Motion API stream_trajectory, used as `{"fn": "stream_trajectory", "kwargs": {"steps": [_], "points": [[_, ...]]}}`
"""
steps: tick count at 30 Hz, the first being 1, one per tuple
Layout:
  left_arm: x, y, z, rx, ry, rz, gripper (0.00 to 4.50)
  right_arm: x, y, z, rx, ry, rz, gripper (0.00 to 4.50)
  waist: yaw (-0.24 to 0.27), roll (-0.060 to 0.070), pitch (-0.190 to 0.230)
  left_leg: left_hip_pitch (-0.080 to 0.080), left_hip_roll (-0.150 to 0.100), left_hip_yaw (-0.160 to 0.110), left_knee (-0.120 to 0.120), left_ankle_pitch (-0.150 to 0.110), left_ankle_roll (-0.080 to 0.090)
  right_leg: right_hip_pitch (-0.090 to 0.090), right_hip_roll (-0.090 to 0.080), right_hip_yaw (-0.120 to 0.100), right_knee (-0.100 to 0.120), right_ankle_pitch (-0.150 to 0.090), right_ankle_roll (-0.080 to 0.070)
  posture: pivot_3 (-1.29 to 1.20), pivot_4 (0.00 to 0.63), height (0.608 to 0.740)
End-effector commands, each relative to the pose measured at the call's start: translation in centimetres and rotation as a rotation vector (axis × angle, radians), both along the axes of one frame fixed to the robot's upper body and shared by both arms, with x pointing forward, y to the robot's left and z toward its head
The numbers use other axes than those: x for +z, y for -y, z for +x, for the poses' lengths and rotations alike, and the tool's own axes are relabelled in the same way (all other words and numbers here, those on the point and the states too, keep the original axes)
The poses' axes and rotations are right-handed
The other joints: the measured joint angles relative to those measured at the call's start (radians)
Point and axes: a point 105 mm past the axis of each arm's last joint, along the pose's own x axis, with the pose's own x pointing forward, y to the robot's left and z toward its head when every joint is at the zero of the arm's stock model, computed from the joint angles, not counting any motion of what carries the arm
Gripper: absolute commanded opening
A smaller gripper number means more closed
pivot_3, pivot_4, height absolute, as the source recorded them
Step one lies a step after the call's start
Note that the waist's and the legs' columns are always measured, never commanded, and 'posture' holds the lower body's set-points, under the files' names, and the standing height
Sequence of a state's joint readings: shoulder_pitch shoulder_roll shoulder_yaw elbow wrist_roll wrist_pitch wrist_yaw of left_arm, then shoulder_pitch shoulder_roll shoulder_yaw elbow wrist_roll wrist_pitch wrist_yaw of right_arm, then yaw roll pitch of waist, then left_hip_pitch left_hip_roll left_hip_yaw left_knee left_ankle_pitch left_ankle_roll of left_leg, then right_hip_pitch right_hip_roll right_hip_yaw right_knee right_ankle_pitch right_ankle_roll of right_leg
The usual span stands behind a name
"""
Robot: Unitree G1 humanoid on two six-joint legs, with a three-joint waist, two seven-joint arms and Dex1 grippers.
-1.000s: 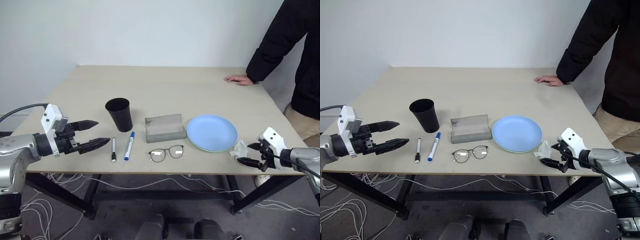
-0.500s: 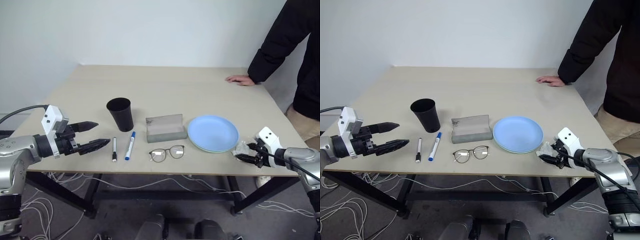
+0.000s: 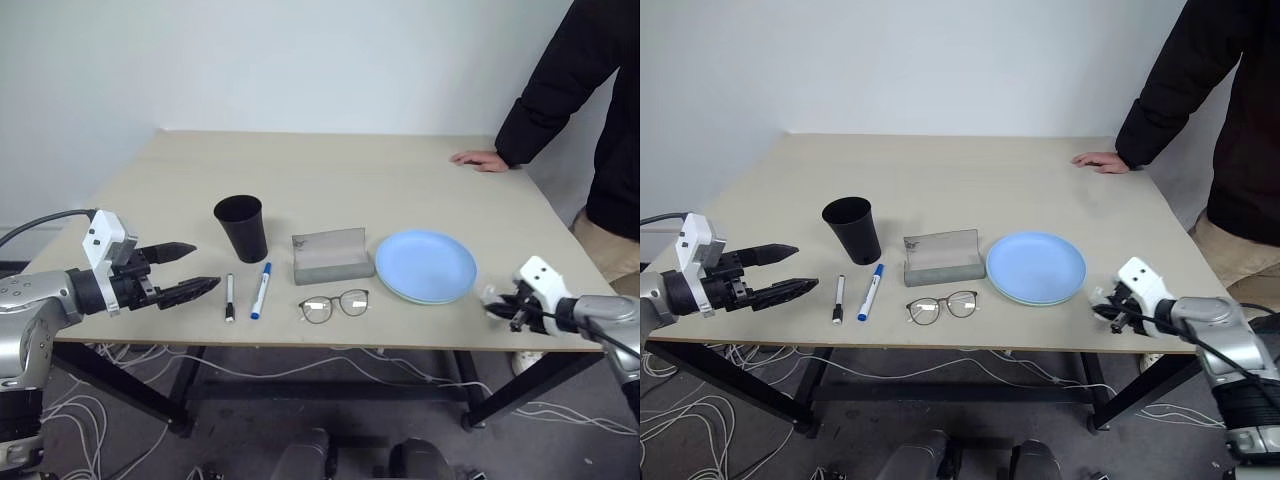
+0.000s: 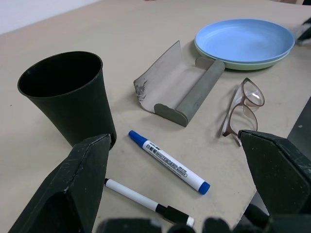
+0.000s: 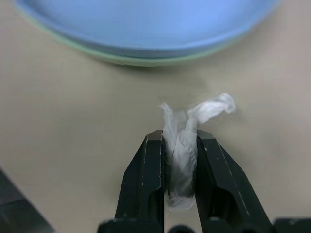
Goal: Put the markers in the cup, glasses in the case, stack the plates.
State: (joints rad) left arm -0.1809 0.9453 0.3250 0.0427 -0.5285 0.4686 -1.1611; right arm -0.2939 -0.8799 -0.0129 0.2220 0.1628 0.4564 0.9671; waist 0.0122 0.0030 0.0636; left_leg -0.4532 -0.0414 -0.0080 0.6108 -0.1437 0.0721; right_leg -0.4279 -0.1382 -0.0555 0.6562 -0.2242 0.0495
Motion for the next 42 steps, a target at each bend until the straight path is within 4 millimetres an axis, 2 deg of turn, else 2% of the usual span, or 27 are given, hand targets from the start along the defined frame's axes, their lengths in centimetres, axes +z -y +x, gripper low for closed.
{"fn": "stream_trajectory", "kwargs": {"steps": [1, 6, 8, 10, 14, 18, 23, 29, 33, 38, 41, 42], "points": [[1.7, 0.3, 0.2, -0.016, 0.065, 0.015, 4.5, 4.6, 0.7, 1.0, 0.013, 0.127, 0.019, 0.8, 0.0, 0.0, 0.0, 0.0, 0.0, 0.0, 0.0, 0.0, 0.0, 0.0, 0.0, 0.0, 0.0, 0.0, 0.0, 0.0, 0.0, 0.701], [1.8, 0.3, 0.5, -0.018, 0.069, 0.015, 4.5, 8.2, 0.4, 2.4, 0.024, 0.237, 0.036, 0.8, -0.003, 0.0, 0.0, 0.0, 0.002, 0.0, 0.0, 0.0, 0.0, 0.0, -0.001, -0.003, 0.0, 0.0, 0.0, 0.0, 0.0, 0.701], [1.7, 0.4, 0.6, -0.022, 0.07, 0.014, 4.5, 9.7, -1.6, 3.1, 0.065, 0.282, 0.088, 0.8, -0.003, 0.0, 0.0, 0.0, 0.002, 0.0, 0.0, 0.0, -0.001, 0.0, -0.001, -0.003, -0.001, 0.0, 0.0, 0.0, 0.0, 0.701], [1.7, 0.5, 0.8, -0.026, 0.071, 0.017, 4.5, 10.2, -3.8, 3.6, 0.115, 0.303, 0.126, 0.8, -0.005, 0.0, 0.0, 0.0, 0.003, 0.0, 0.0, 0.0, -0.001, -0.001, -0.001, -0.004, 0.0, 0.0, 0.0, 0.0, 0.0, 0.701], [1.8, 0.6, 0.9, -0.034, 0.074, 0.015, 4.5, 8.8, -7.7, 4.2, 0.175, 0.275, 0.182, 0.8, -0.006, -0.002, -0.001, 0.0, 0.004, -0.001, 0.001, -0.001, -0.002, 0.0, -0.001, -0.007, -0.001, 0.0, 0.0, 0.0, 0.0, 0.701], [1.6, 0.8, 0.7, -0.038, 0.073, 0.017, 4.5, 6.5, -11.1, 4.6, 0.225, 0.236, 0.191, 0.8, -0.004, -0.002, 0.0, 0.0, 0.004, -0.002, 0.001, -0.001, -0.002, 0.0, -0.001, -0.008, -0.001, 0.001, -0.001, 0.0, 0.0, 0.701], [1.6, 0.7, 0.4, -0.031, 0.073, 0.02, 4.5, 4.2, -11.9, 5.7, 0.213, 0.201, 0.155, 0.8, 0.0, -0.002, 0.0, 0.0, 0.003, -0.002, 0.002, -0.001, -0.002, 0.0, -0.001, -0.008, -0.001, 0.001, -0.001, 0.0, 0.0, 0.701], [1.6, 0.5, 0.1, -0.02, 0.076, 0.038, 4.5, 3.9, -12.5, 6.3, 0.235, 0.202, 0.151, 0.8, -0.002, -0.002, 0.0, 0.0, 0.004, -0.002, 0.002, -0.001, -0.003, 0.0, 0.001, -0.009, -0.001, 0.004, -0.002, 0.0, 0.0, 0.701], [1.5, 0.6, 0.3, -0.016, 0.076, 0.056, 4.5, 3.4, -12.4, 6.4, 0.238, 0.191, 0.124, 1.7, -0.002, -0.001, 0.0, 0.0, 0.004, -0.002, 0.002, -0.001, -0.003, 0.0, 0.001, -0.009, 0.0, 0.005, -0.003, 0.0, 0.0, 0.701], [1.5, 0.8, 0.5, -0.028, 0.078, 0.063, 4.5, 3.8, -12.2, 6.4, 0.242, 0.201, 0.118, 3.43, 0.0, -0.001, 0.0, 0.0, 0.004, -0.001, 0.002, -0.001, -0.003, 0.0, 0.001, -0.009, 0.0, 0.005, -0.003, 0.0, 0.0, 0.701], [1.6, 1.4, 1.1, -0.045, 0.092, 0.068, 4.5, 4.8, -11.8, 6.4, 0.24, 0.215, 0.126, 4.48, 0.0, -0.001, 0.0, 0.0, 0.004, -0.001, 0.002, -0.001, -0.003, 0.0, 0.001, -0.009, 0.0, 0.005, -0.003, 0.0, 0.0, 0.701], [1.6, 1.6, 1.4, -0.048, 0.094, 0.073, 4.5, 5.1, -11.6, 6.4, 0.239, 0.223, 0.121, 4.48, 0.001, -0.001, 0.0, 0.0, 0.004, -0.001, 0.002, -0.001, -0.003, 0.0, 0.001, -0.009, 0.0, 0.005, -0.003, 0.0, 0.0, 0.701]]}}
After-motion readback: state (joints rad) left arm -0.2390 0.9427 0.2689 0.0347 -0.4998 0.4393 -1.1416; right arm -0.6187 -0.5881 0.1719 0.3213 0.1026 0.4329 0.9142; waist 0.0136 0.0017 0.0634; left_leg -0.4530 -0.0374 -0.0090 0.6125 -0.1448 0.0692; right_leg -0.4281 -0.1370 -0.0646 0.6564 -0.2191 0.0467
